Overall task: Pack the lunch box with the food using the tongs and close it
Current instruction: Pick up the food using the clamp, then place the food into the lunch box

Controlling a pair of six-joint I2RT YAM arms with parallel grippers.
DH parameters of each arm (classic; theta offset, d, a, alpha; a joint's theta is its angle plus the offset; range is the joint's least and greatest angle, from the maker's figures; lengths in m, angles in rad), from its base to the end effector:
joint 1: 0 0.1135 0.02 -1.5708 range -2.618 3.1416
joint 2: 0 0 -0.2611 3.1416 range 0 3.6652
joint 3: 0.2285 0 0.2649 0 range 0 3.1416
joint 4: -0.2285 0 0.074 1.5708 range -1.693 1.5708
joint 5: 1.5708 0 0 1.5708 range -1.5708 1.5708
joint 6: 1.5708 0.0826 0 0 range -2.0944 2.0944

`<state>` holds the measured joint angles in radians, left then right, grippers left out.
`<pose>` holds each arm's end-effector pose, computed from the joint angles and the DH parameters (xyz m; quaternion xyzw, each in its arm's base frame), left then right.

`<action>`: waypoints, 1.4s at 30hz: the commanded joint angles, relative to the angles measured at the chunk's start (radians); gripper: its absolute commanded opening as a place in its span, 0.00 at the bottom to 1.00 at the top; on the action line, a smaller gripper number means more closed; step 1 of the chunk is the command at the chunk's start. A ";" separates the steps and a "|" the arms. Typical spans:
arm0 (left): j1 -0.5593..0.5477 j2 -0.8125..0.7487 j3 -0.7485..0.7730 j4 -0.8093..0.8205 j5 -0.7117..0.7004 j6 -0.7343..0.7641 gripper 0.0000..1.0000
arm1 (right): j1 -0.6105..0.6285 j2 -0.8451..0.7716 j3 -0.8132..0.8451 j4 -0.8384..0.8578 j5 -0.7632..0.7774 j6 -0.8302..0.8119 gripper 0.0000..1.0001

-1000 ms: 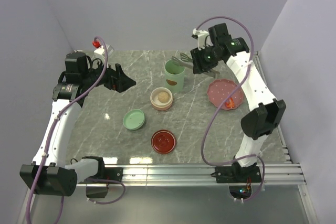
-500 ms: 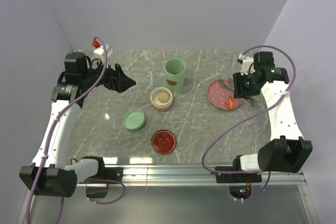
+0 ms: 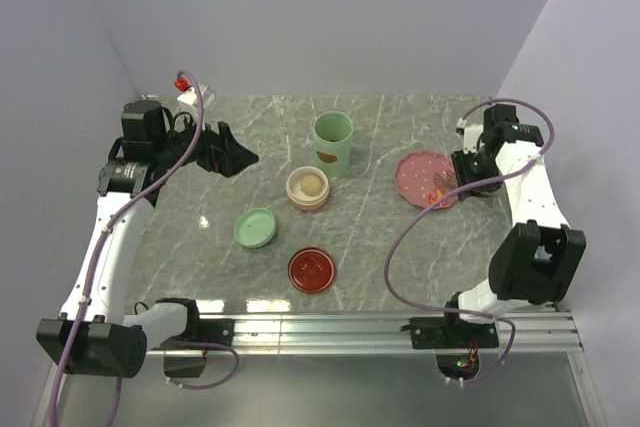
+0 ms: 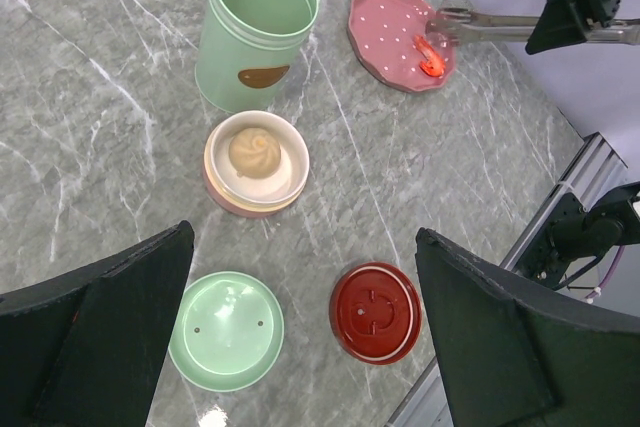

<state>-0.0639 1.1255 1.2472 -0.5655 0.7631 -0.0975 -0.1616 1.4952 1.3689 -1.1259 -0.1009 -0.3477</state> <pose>0.2729 -0.0747 0.3826 0.1857 0.7878 -0.3537 0.4687 0.3100 -0.0421 0.2526 -0.0996 0.9811 0.0083 0.1659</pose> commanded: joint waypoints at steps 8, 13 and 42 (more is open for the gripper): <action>0.004 -0.015 0.001 0.035 0.021 0.016 0.99 | -0.018 0.077 0.019 0.049 0.043 -0.028 0.49; 0.004 -0.015 -0.005 0.036 0.016 0.019 1.00 | -0.019 0.106 0.012 0.055 0.030 -0.028 0.47; 0.004 -0.007 0.000 0.046 0.021 0.009 0.99 | -0.007 0.076 0.220 -0.031 -0.141 -0.004 0.33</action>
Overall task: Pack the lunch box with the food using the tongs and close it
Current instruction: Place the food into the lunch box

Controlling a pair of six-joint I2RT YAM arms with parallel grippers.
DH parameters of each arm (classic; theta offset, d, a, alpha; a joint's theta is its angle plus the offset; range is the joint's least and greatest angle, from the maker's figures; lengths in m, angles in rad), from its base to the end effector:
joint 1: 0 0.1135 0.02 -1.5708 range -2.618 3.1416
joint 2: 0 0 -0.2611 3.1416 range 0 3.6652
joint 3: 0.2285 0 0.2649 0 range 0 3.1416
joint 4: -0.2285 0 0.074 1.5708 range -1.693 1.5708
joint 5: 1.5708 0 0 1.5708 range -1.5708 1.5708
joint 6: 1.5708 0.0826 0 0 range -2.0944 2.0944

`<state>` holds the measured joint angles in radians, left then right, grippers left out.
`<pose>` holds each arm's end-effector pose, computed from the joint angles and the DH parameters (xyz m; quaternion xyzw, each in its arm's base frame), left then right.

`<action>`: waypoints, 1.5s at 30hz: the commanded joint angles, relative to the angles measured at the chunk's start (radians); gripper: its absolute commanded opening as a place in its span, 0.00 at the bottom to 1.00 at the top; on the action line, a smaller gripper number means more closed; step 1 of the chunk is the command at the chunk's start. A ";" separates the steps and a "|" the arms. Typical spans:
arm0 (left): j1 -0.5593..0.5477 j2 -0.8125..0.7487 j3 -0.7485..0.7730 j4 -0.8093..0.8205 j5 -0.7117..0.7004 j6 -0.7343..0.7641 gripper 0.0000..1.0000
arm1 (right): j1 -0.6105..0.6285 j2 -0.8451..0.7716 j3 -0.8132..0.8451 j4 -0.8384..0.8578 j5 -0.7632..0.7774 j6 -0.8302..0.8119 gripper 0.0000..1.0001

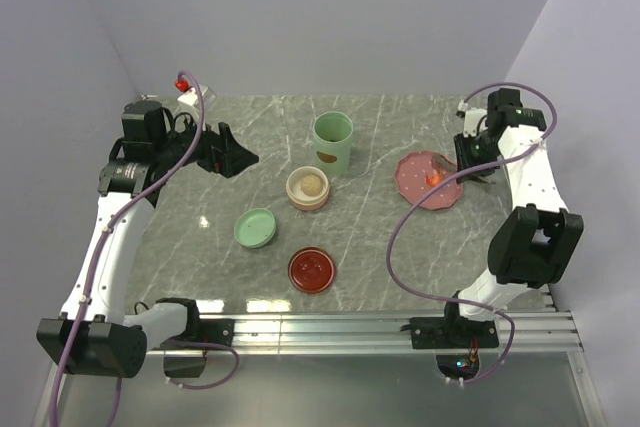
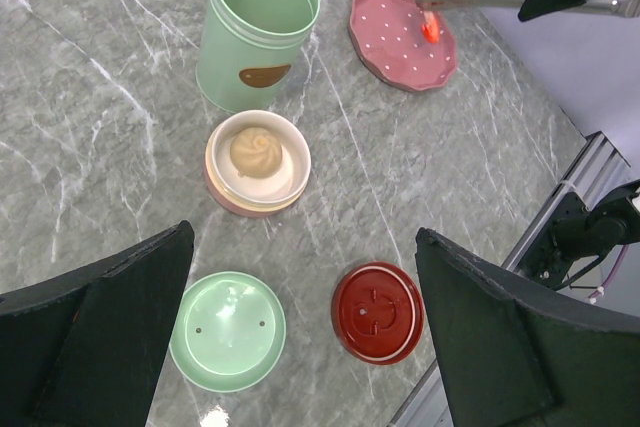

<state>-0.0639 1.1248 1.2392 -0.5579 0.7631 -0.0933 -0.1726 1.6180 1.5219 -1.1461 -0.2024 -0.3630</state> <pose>0.2734 -0.0747 0.3808 0.1874 0.7874 -0.3527 0.4696 0.3426 -0.0429 0.2627 -0.1097 0.9755 0.0531 0.1833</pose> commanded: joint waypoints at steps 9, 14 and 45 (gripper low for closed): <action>0.004 -0.002 0.005 0.055 0.035 -0.006 0.99 | 0.082 -0.066 0.210 -0.026 -0.140 0.042 0.31; 0.006 0.000 0.003 0.058 0.033 -0.006 0.99 | 0.163 -0.029 0.332 -0.027 -0.170 0.090 0.31; 0.006 0.047 0.014 0.067 0.028 -0.020 0.99 | 0.499 0.304 0.639 0.124 -0.155 0.214 0.37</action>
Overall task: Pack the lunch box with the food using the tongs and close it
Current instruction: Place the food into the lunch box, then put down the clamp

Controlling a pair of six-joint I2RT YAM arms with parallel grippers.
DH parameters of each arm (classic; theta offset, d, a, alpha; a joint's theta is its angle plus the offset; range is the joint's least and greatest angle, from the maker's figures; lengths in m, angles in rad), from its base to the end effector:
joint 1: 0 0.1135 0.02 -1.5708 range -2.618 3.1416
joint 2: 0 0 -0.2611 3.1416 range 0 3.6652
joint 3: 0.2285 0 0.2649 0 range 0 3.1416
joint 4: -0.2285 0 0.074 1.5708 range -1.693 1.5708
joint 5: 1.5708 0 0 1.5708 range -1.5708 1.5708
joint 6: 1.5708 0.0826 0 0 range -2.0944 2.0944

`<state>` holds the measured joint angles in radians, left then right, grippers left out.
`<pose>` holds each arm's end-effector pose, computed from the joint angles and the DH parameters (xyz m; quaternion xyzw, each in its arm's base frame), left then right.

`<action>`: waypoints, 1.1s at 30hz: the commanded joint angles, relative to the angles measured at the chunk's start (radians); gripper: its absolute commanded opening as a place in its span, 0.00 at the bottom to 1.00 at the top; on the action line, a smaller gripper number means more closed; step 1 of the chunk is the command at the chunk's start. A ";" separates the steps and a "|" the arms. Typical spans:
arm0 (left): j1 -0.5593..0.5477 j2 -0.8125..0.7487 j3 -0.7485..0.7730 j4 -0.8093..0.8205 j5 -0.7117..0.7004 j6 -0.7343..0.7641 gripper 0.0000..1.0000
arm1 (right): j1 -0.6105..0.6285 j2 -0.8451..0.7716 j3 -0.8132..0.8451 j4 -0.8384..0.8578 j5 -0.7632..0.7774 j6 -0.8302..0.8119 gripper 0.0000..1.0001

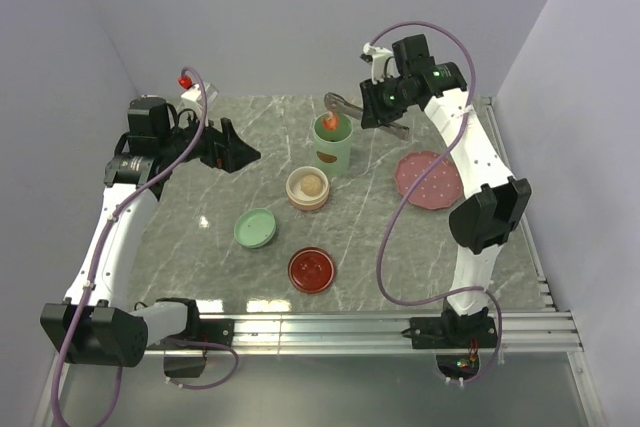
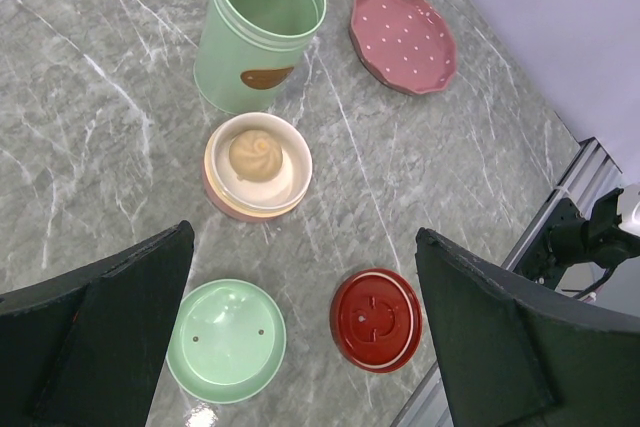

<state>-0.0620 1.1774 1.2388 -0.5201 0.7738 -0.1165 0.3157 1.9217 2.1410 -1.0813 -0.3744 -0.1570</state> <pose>0.2889 -0.0758 0.3715 0.1777 0.7917 -0.3628 0.4583 0.4153 0.1674 0.3588 -0.2786 0.8807 0.2010 0.3261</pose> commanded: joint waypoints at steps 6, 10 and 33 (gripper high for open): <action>0.004 -0.005 0.016 0.028 0.018 0.001 1.00 | 0.025 0.008 0.048 0.049 0.026 0.008 0.45; 0.004 -0.001 0.030 0.019 0.015 0.005 1.00 | 0.023 -0.006 0.077 0.028 0.044 0.010 0.45; 0.004 -0.028 0.027 0.026 0.033 -0.008 0.99 | -0.461 -0.515 -0.783 0.096 0.101 -0.283 0.45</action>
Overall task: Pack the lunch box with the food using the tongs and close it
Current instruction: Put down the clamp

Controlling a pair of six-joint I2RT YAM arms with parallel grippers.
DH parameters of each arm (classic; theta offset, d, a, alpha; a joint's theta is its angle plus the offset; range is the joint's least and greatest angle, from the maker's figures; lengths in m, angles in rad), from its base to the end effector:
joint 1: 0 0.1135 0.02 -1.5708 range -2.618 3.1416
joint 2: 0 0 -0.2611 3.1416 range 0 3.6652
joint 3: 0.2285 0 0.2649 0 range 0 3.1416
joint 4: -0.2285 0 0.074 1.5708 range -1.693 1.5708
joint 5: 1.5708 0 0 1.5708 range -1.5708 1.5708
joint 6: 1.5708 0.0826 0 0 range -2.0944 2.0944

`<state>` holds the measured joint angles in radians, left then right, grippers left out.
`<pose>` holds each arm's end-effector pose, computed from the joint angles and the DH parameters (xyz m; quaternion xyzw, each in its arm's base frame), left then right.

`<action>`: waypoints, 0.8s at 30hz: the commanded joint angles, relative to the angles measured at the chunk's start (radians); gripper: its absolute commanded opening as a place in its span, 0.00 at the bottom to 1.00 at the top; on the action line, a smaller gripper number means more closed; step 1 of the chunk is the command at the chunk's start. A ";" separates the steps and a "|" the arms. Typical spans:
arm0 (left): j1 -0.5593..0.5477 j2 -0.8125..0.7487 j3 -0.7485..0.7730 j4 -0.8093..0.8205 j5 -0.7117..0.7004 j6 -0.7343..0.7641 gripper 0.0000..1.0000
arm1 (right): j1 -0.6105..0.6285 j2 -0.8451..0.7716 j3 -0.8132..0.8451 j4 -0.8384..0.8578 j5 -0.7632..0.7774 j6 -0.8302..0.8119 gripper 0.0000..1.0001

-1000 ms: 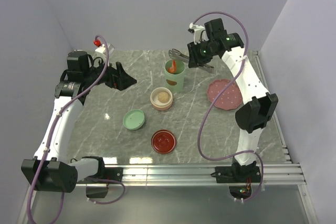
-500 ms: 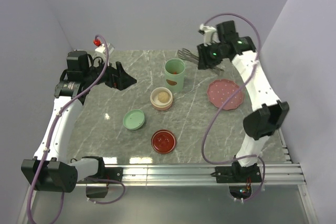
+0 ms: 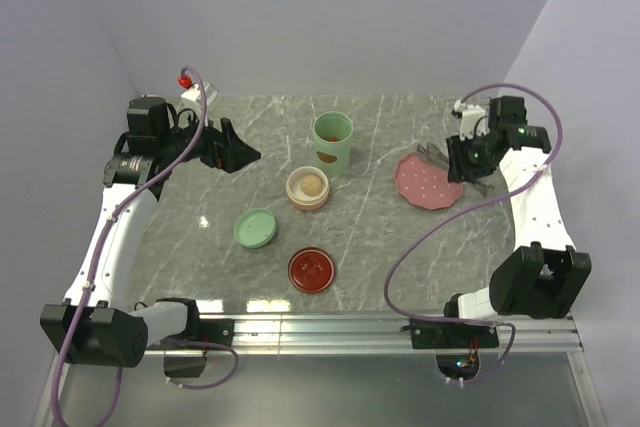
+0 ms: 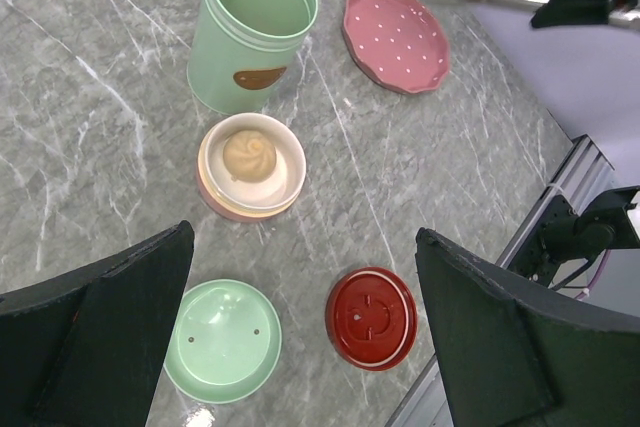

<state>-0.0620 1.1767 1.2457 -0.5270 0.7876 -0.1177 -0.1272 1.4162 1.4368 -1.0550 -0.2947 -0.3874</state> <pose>0.2875 -0.0765 0.3737 0.1807 0.7895 -0.3683 0.4565 0.3152 -0.0161 0.3052 -0.1623 0.9407 0.0702 0.2895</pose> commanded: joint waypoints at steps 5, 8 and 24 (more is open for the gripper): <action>0.004 -0.040 0.017 0.022 0.009 0.001 1.00 | -0.037 0.021 -0.170 0.168 0.005 -0.042 0.46; 0.004 -0.046 0.015 0.013 0.001 0.009 0.99 | -0.037 0.047 -0.187 0.200 -0.007 -0.036 0.46; 0.004 -0.052 0.023 -0.001 -0.004 0.015 0.99 | -0.038 0.181 -0.266 0.346 0.038 -0.087 0.54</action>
<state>-0.0620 1.1511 1.2457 -0.5297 0.7864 -0.1165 -0.1577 1.5795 1.1889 -0.7647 -0.2760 -0.4381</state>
